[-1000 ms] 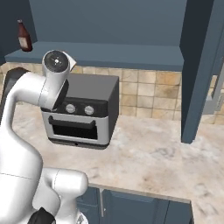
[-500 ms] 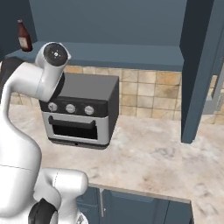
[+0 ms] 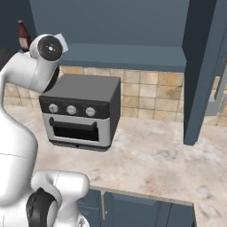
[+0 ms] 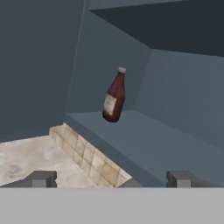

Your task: Collect the paprika, ketchup, and shaker from the cabinet and place them next to the stove.

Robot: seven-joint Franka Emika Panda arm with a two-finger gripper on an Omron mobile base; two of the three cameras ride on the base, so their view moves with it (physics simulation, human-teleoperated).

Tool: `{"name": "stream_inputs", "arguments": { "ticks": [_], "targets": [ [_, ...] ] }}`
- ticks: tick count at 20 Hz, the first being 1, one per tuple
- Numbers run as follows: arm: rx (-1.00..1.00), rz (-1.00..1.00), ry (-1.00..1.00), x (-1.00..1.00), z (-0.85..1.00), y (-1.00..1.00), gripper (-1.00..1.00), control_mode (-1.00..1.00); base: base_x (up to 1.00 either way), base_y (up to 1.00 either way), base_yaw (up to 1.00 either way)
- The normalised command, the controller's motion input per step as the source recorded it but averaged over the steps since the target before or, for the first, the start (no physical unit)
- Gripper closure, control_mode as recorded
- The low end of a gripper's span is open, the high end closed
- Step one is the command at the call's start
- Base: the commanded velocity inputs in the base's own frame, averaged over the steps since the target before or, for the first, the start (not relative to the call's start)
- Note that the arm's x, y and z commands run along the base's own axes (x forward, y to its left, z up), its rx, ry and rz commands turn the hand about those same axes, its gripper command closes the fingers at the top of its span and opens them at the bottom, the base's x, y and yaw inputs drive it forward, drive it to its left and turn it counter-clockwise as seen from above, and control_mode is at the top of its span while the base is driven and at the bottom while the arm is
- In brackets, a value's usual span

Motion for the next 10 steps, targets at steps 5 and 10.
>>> {"name": "stream_inputs", "arguments": {
  "ticks": [5,10],
  "targets": [
    [0.03,-0.09,0.03,0.19,0.31,0.07,-1.00,-1.00,0.00,0.00,0.00],
    [0.05,0.00,0.00,0.16,0.08,-0.06,-1.00,-1.00,0.00,0.00,0.00]
  ]
}}
